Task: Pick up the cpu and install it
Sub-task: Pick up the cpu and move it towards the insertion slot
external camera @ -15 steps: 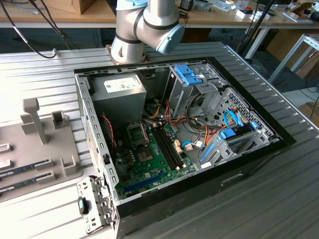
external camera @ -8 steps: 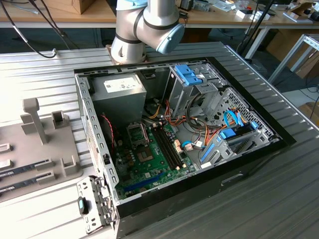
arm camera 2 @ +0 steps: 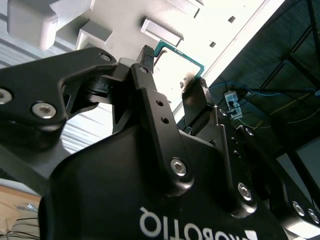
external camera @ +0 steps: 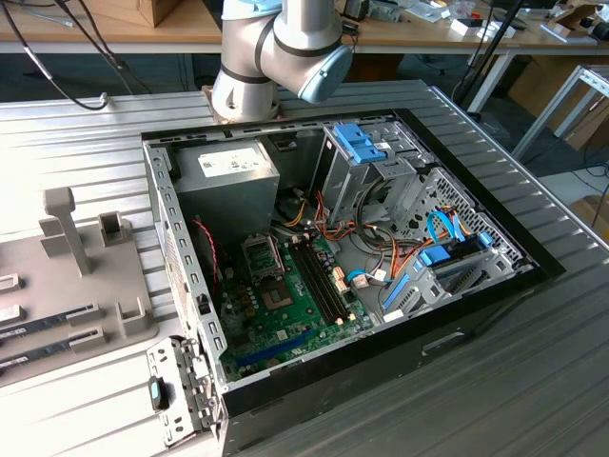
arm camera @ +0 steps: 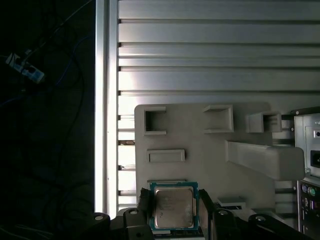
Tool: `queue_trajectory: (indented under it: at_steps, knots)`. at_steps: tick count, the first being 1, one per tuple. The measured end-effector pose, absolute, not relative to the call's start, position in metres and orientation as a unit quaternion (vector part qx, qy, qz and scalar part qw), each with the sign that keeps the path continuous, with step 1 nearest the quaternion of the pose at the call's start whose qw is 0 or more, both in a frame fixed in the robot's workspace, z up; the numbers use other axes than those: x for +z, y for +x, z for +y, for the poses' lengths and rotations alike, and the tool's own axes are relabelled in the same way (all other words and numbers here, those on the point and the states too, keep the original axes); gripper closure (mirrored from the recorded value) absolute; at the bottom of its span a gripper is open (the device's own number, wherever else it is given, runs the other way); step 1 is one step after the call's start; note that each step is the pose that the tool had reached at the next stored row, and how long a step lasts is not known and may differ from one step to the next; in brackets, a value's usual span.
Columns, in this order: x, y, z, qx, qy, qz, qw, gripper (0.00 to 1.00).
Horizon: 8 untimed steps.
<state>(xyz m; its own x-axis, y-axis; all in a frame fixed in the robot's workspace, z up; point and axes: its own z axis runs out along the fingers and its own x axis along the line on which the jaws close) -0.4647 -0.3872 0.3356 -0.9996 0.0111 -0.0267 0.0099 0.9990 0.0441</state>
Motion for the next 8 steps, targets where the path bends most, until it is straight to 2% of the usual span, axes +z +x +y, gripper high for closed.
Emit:
queue_trajectory:
  at_steps: [8]
  knots:
    - [0.3380,-0.4647,-0.3872,0.022,0.005,1.000,0.013,0.53]
